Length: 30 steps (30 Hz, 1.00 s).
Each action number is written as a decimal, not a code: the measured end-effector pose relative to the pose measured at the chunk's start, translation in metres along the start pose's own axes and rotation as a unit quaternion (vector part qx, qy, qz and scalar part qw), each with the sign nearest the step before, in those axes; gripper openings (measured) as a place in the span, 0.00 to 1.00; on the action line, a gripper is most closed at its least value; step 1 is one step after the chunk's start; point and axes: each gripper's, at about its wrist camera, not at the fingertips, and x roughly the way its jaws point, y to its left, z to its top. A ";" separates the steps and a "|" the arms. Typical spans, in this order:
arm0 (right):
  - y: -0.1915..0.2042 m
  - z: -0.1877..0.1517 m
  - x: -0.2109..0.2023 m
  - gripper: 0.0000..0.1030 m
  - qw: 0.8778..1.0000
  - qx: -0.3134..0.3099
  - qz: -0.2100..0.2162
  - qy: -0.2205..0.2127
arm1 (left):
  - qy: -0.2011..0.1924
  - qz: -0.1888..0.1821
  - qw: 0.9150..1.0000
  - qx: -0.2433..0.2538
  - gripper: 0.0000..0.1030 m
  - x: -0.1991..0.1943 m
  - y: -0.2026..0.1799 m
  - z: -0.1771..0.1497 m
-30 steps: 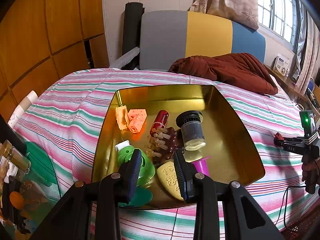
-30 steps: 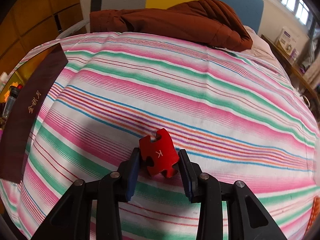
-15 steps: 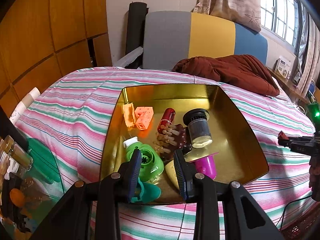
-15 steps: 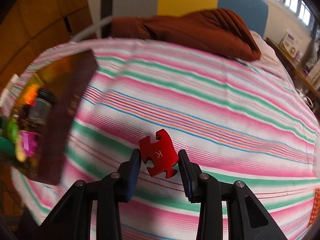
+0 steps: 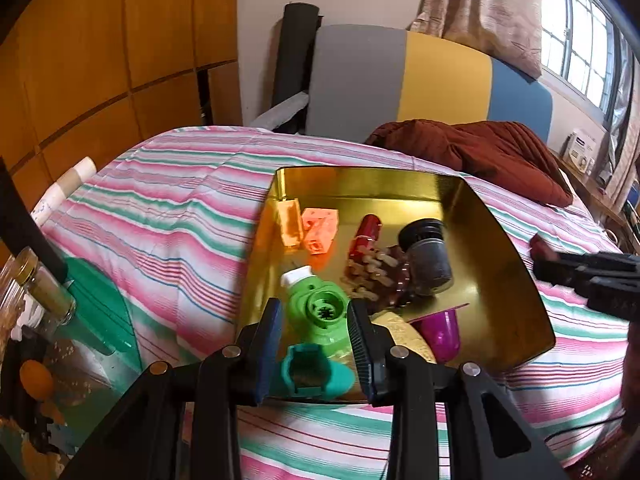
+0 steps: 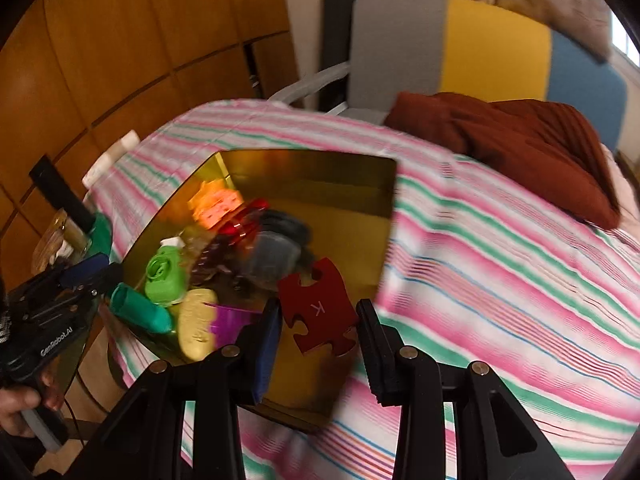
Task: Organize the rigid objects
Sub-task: 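Carry the red puzzle piece over the gold tray with the right gripper, then lower the red puzzle piece into the tray and open the right gripper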
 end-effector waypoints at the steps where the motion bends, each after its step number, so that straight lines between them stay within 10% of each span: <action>1: 0.005 0.000 0.009 0.37 1.000 -0.002 0.002 0.010 | 0.000 0.002 1.000 -0.003 0.32 0.000 0.003 0.000; 11: 0.020 -0.013 0.074 0.38 0.995 -0.009 -0.048 0.083 | -0.002 0.014 1.000 -0.011 0.32 0.000 0.014 0.000; 30: 0.025 -0.025 0.041 0.47 0.998 0.015 -0.058 -0.005 | -0.008 0.016 1.000 -0.002 0.32 -0.008 0.003 0.002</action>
